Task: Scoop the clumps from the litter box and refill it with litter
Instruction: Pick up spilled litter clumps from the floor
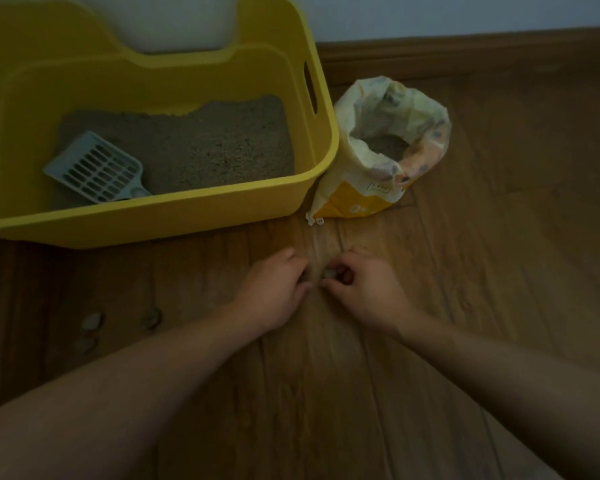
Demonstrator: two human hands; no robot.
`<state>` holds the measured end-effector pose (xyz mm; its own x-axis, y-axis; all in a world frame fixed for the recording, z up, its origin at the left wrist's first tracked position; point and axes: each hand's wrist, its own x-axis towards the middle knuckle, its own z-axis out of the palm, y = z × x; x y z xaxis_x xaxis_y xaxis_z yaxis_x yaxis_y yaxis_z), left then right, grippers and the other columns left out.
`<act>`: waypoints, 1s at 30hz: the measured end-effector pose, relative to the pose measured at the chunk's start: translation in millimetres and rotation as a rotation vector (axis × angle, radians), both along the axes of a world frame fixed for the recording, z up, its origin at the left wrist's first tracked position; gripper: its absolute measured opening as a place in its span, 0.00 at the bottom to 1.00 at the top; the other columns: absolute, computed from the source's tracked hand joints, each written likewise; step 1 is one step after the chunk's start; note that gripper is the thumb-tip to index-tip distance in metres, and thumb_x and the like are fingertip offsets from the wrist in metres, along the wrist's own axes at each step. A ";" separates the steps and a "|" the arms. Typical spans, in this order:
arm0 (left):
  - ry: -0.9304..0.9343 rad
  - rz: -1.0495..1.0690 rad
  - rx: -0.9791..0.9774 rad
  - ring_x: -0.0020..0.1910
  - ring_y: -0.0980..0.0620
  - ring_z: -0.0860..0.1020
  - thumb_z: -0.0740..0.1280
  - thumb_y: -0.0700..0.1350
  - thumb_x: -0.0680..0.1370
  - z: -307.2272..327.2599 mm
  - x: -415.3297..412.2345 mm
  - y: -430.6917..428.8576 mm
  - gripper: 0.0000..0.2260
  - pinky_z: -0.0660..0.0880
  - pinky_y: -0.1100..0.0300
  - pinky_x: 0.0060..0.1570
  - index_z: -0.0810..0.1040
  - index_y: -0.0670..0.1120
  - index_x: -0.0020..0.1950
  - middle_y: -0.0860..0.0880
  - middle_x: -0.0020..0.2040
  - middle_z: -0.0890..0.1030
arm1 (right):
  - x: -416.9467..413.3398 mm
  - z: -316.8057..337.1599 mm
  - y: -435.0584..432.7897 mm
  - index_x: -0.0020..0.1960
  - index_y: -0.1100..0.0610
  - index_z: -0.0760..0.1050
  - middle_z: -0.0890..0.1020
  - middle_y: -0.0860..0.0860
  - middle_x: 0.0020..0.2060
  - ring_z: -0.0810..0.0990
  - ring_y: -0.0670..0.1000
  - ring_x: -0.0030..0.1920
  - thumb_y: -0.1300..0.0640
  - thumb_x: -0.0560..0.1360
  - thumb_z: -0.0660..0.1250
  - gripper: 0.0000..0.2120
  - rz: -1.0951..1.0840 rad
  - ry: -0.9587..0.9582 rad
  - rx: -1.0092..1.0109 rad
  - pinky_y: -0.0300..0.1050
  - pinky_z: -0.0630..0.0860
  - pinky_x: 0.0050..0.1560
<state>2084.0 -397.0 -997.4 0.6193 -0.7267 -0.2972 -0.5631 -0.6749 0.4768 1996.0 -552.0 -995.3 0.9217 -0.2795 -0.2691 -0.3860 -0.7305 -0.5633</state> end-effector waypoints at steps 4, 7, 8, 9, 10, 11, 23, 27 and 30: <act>-0.013 0.121 -0.058 0.52 0.56 0.74 0.67 0.52 0.78 15.8 5.3 29.2 0.10 0.73 0.60 0.52 0.77 0.52 0.58 0.54 0.55 0.74 | 3.2 13.8 17.6 0.55 0.52 0.81 0.79 0.45 0.42 0.78 0.42 0.41 0.55 0.73 0.75 0.12 -0.067 0.004 0.121 0.34 0.74 0.42; -0.020 0.185 -0.053 0.49 0.58 0.72 0.67 0.52 0.78 25.1 5.1 58.4 0.10 0.70 0.63 0.49 0.76 0.52 0.58 0.55 0.54 0.73 | 10.8 22.1 39.3 0.56 0.52 0.81 0.78 0.39 0.39 0.78 0.38 0.39 0.58 0.73 0.75 0.12 -0.104 -0.011 0.220 0.27 0.72 0.40; -0.017 0.207 -0.055 0.49 0.57 0.72 0.68 0.51 0.78 27.6 4.1 69.3 0.10 0.70 0.63 0.48 0.76 0.51 0.57 0.55 0.53 0.73 | 14.9 24.7 48.0 0.56 0.52 0.81 0.78 0.39 0.39 0.78 0.38 0.38 0.59 0.73 0.75 0.12 -0.094 -0.016 0.253 0.26 0.72 0.39; -0.015 0.237 -0.060 0.49 0.57 0.73 0.68 0.51 0.78 30.4 2.7 81.0 0.09 0.70 0.63 0.49 0.77 0.51 0.57 0.55 0.53 0.73 | 20.1 26.2 57.8 0.55 0.51 0.81 0.78 0.39 0.39 0.78 0.38 0.38 0.60 0.73 0.75 0.12 -0.074 -0.008 0.285 0.26 0.72 0.38; -0.016 0.273 -0.058 0.50 0.57 0.73 0.68 0.50 0.78 32.8 1.1 92.3 0.09 0.72 0.62 0.50 0.76 0.52 0.56 0.55 0.53 0.73 | 25.5 27.8 67.6 0.53 0.49 0.80 0.78 0.39 0.39 0.78 0.38 0.37 0.61 0.73 0.74 0.12 -0.052 0.009 0.313 0.27 0.71 0.37; -0.023 0.316 -0.051 0.50 0.57 0.73 0.68 0.50 0.78 34.6 -1.1 103.7 0.08 0.72 0.62 0.51 0.76 0.52 0.56 0.55 0.53 0.73 | 31.1 28.8 78.0 0.52 0.47 0.78 0.78 0.40 0.38 0.78 0.37 0.35 0.62 0.73 0.74 0.13 -0.035 0.026 0.341 0.28 0.71 0.36; -0.015 0.999 -0.132 0.46 0.56 0.75 0.72 0.45 0.75 38.0 -33.2 232.9 0.12 0.76 0.60 0.46 0.74 0.51 0.57 0.54 0.49 0.75 | 79.5 25.7 212.7 0.39 0.45 0.77 0.81 0.46 0.37 0.80 0.47 0.39 0.68 0.69 0.72 0.17 0.202 0.149 0.425 0.40 0.74 0.40; 0.029 1.095 -0.110 0.48 0.54 0.76 0.72 0.43 0.75 33.9 -30.9 250.2 0.19 0.76 0.58 0.50 0.72 0.50 0.64 0.52 0.51 0.77 | 90.1 18.2 242.5 0.41 0.50 0.78 0.81 0.49 0.37 0.80 0.49 0.35 0.66 0.70 0.75 0.12 0.138 0.211 0.527 0.39 0.76 0.33; 0.052 1.080 -0.057 0.56 0.48 0.77 0.71 0.43 0.75 26.8 -23.9 252.6 0.25 0.76 0.52 0.58 0.69 0.47 0.70 0.48 0.56 0.78 | 96.1 9.7 251.3 0.43 0.51 0.78 0.82 0.48 0.37 0.80 0.47 0.34 0.56 0.69 0.79 0.09 0.154 0.190 0.463 0.42 0.78 0.36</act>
<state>2060.2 -144.4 -970.6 0.9280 0.1819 -0.3250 0.3379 -0.7782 0.5293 2092.1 -300.6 -985.6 0.8657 0.0428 -0.4988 -0.4207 -0.4780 -0.7711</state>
